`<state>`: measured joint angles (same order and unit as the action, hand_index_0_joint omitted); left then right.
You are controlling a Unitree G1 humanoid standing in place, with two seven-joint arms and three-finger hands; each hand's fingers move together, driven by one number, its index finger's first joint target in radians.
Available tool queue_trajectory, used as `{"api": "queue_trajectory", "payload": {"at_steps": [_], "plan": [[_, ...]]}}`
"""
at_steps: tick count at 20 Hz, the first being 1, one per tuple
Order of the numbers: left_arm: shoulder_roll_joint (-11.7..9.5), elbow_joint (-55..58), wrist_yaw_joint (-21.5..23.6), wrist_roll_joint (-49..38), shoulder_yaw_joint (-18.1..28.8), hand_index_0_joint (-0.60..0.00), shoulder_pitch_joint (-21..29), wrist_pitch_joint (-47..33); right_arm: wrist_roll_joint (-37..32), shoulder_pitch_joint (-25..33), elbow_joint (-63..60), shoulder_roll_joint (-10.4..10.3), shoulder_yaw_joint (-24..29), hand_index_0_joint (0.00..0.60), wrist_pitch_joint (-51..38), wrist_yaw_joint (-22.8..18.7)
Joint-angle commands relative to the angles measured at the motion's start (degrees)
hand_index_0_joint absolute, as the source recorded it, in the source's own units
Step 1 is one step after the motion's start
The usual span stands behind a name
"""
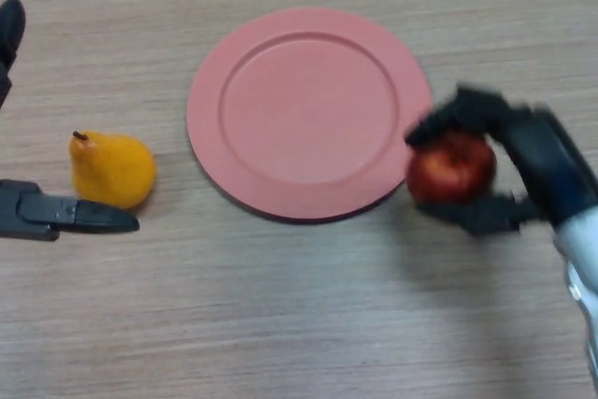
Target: Pick up the red apple and place it on the plate
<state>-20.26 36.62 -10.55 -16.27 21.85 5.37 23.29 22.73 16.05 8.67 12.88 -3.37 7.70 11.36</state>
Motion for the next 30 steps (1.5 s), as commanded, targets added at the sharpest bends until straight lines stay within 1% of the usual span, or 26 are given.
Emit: {"api": "queue_trajectory", "payload": {"at_steps": [1,2,3,4,5,6,7,8,9,10,11,12,13,14,18,20,21,22,23,24,25,26,27,28,29,30], "plan": [[-3.9,3.8,3.7,-3.8,5.0,0.000,1.7,-5.6,0.3,9.6,-1.4,-0.7,0.8,0.600,-3.0,-5.1],[-4.1,4.4,3.6,-4.2,5.2,0.000,1.4,-5.3,0.2,11.8,-3.1,-1.2,0.3,0.600,-2.3,-5.7],[-4.7,4.8,3.7,-5.2,5.9,0.000,1.9,-4.0,-4.3,15.4,-6.4,-1.7,-1.4,0.600,-0.2,-8.5],[-4.8,4.6,3.9,-5.5,6.0,0.000,2.2,-3.8,-5.6,17.0,-8.3,-1.8,-2.3,0.600,0.2,-10.0],[-5.3,4.7,4.2,-5.9,6.1,0.000,2.6,-3.4,-10.3,19.3,-12.5,-1.9,-5.2,0.600,0.2,-13.9],[-5.4,5.1,4.4,-6.1,6.2,0.000,2.6,-3.2,-12.3,20.4,-14.6,-1.9,-6.7,0.600,0.1,-16.0],[-5.6,6.3,5.1,-6.7,6.3,0.000,2.8,-2.0,-15.3,22.5,-18.5,-2.0,-9.6,0.600,-0.5,-19.7],[-5.6,6.7,5.2,-7.3,6.5,0.000,2.8,-1.5,-15.5,23.1,-20.3,-2.0,-10.8,0.600,-1.4,-20.5],[-5.6,6.9,5.3,-7.6,6.8,0.000,2.9,-2.0,-18.1,23.5,-21.0,-2.0,-12.2,0.550,-1.2,-19.5],[-5.6,6.8,5.3,-7.6,6.8,0.000,3.0,-2.1,-18.3,23.6,-21.1,-2.0,-12.3,0.449,-1.3,-19.5],[-5.7,6.4,5.4,-7.5,6.7,0.000,3.1,-2.4,-18.9,23.8,-21.4,-2.0,-12.9,0.299,-1.3,-19.1],[-5.8,6.1,5.4,-7.3,6.6,0.000,3.1,-2.7,-19.5,24.1,-21.7,-2.0,-13.4,0.199,-0.9,-18.6],[-6.1,5.5,5.1,-6.6,6.1,0.000,3.2,-3.5,-20.9,24.5,-21.5,-2.0,-14.7,0.056,1.8,-17.2],[-6.3,5.2,4.9,-6.3,5.9,0.000,3.3,-3.9,-21.4,24.7,-21.2,-2.0,-15.3,0.000,3.2,-16.6],[-5.8,4.5,4.6,-5.5,5.6,0.000,2.8,-5.0,-20.4,26.4,-21.7,-2.0,-13.5,0.000,2.6,-16.4],[-5.6,4.0,4.0,-5.7,6.3,0.000,2.5,-5.3,-21.2,26.0,-18.2,-2.0,-10.4,0.000,5.1,-15.2],[-5.6,3.4,3.9,-5.8,6.6,0.000,2.5,-5.6,-21.3,24.5,-14.0,-2.0,-7.5,0.000,7.2,-13.0],[-5.7,3.3,4.1,-5.8,6.5,0.000,2.6,-5.5,-21.3,23.9,-12.4,-2.0,-6.5,0.000,8.4,-12.1],[-5.5,3.8,4.7,-5.5,5.9,0.000,2.6,-5.2,-22.3,21.6,-5.9,-2.0,-3.2,0.000,12.3,-9.5],[-5.5,4.1,4.9,-5.1,5.6,0.000,2.5,-5.1,-22.4,21.2,-3.7,-2.0,-2.1,0.000,13.6,-8.5],[-5.5,4.5,4.4,-4.1,5.0,0.000,2.2,-5.0,-23.5,19.3,2.4,-1.9,1.2,0.000,16.0,-6.5],[-5.5,4.5,4.3,-4.1,5.0,0.000,2.2,-4.5,-24.1,18.4,4.5,-1.8,2.3,0.000,16.7,-5.8],[-5.3,4.1,4.3,-5.6,6.0,0.000,2.6,-3.4,-26.4,14.8,12.1,-0.2,4.4,0.000,20.7,-4.2],[-5.2,3.9,4.2,-6.1,6.4,0.000,2.5,-3.3,-27.0,13.7,14.4,0.4,5.1,0.000,21.6,-4.0],[-5.7,3.8,2.4,-5.9,6.6,0.000,1.2,-2.9,-29.1,10.6,20.2,1.8,6.7,0.000,25.1,-4.0],[-5.9,3.7,1.6,-5.7,6.6,0.000,0.9,-2.4,-29.8,9.7,21.9,2.2,7.2,0.000,26.1,-4.1]]}}
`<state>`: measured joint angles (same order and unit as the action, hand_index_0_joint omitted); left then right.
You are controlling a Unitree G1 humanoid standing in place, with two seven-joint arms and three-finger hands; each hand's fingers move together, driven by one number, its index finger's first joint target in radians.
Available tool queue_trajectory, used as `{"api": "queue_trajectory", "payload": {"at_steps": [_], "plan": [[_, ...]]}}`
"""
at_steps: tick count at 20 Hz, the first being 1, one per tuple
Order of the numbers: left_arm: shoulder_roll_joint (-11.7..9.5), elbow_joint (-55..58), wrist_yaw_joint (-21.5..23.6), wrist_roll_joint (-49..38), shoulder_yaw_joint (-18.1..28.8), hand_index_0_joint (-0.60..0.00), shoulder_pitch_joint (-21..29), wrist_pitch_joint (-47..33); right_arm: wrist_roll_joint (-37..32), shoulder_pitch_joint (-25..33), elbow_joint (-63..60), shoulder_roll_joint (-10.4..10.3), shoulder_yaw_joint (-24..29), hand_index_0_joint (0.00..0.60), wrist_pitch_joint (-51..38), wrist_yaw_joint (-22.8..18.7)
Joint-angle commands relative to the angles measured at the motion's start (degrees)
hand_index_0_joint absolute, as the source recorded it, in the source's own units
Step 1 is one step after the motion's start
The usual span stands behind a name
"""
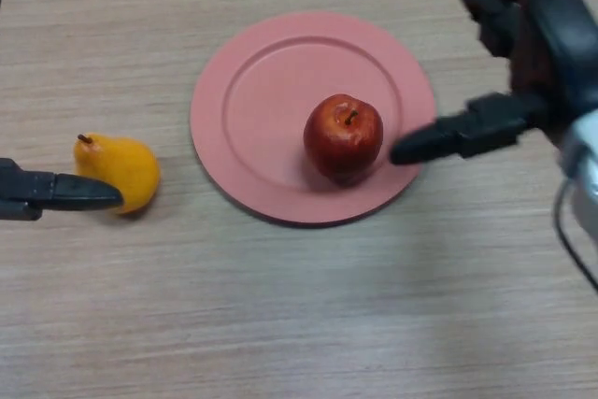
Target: Pick up the red apple and place it on the plate
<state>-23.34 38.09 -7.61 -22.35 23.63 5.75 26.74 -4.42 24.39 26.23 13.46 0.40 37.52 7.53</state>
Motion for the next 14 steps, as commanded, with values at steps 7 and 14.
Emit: {"api": "queue_trajectory", "payload": {"at_steps": [7,14], "plan": [[0.0,-2.9,-6.1,4.6,4.9,0.000,-1.9,-11.3,-5.3,-10.3,16.5,6.5,8.7,0.000,-2.1,4.8],[0.0,-4.9,-6.6,5.3,4.4,0.000,-2.3,-13.8,-2.6,-14.3,18.3,5.1,8.9,0.000,-2.7,6.8]]}}
